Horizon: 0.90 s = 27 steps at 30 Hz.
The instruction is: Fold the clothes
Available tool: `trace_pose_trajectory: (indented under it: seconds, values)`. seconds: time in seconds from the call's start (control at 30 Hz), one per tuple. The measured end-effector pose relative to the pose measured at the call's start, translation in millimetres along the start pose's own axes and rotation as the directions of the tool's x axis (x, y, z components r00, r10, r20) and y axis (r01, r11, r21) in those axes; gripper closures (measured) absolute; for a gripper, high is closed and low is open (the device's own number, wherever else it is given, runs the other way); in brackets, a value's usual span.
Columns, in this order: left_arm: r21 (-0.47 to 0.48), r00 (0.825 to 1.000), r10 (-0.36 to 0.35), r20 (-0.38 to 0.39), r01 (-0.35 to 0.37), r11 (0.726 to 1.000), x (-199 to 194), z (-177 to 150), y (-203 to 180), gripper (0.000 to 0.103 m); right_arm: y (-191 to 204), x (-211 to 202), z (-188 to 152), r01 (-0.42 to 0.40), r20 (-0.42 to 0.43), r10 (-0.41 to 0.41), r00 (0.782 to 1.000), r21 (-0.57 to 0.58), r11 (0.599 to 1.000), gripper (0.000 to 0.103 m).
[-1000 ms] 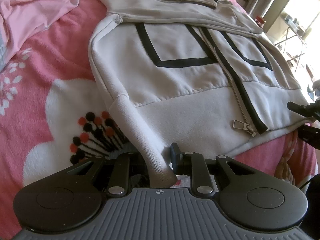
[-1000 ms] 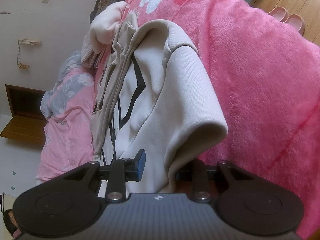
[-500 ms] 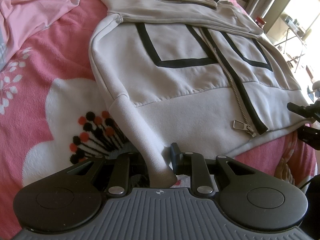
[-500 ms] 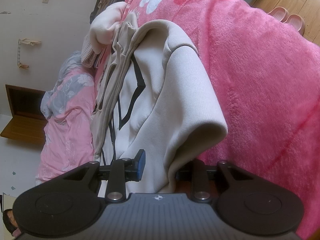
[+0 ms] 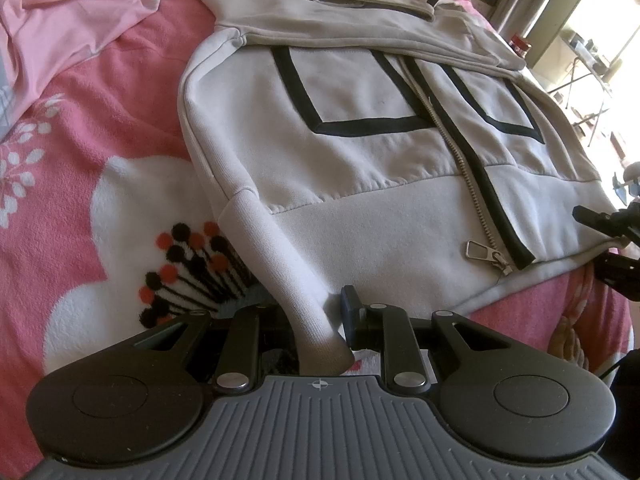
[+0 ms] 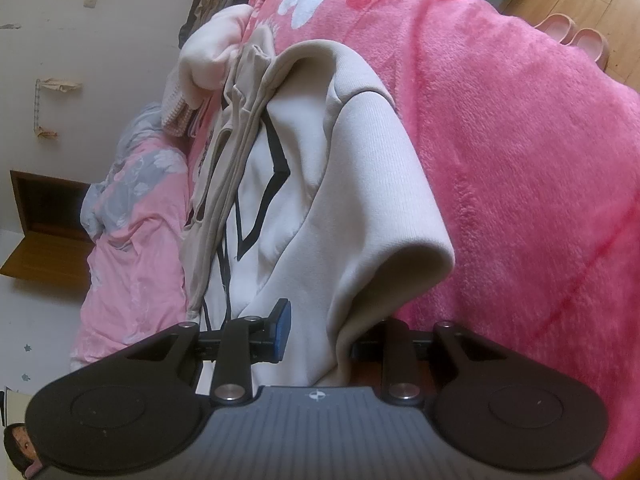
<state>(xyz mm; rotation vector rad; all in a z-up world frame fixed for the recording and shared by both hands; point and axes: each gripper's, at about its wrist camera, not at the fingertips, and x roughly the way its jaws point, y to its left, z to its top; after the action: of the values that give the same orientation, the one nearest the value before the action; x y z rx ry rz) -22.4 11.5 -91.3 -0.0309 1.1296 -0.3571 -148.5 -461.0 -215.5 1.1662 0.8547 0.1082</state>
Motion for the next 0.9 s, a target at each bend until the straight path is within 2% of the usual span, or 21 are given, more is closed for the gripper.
trace_pose_trajectory:
  seconds: [0.13, 0.2, 0.27, 0.47, 0.57, 0.73, 0.9]
  values:
    - [0.007, 1.000, -0.002, 0.015, 0.001, 1.000, -1, -1, -1, 0.086, 1, 0, 1, 0.005, -0.001, -0.005, 1.000, -0.013, 1.000, 0.077]
    - [0.001, 0.999, -0.007, 0.033, 0.007, 1.000, -4, -1, 1, 0.094, 2, -1, 0, 0.020, 0.005, -0.020, 1.000, -0.030, 0.999, 0.090]
    - [-0.014, 0.998, -0.019, 0.060, 0.020, 1.000, -10, 0, 4, 0.098, 4, -4, -1, 0.028, 0.017, -0.028, 0.999, -0.045, 0.999, 0.098]
    - [-0.065, 0.988, -0.085, 0.128, 0.093, 0.993, -36, 11, 16, 0.100, 35, -21, -1, 0.012, 0.057, -0.002, 0.998, -0.183, 0.983, 0.099]
    - [-0.056, 0.975, -0.125, 0.181, 0.137, 0.989, -55, 27, 20, 0.100, 59, -27, 4, 0.009, 0.075, 0.012, 0.997, -0.265, 0.964, 0.099]
    - [-0.024, 0.958, -0.151, 0.245, 0.162, 0.987, -74, 71, 24, 0.100, 105, -29, 30, -0.010, 0.088, 0.047, 0.995, -0.387, 0.922, 0.099]
    - [0.001, 0.945, -0.170, 0.279, 0.177, 0.984, -75, 118, 28, 0.100, 148, -9, 64, -0.021, 0.070, 0.059, 0.996, -0.454, 0.891, 0.099]
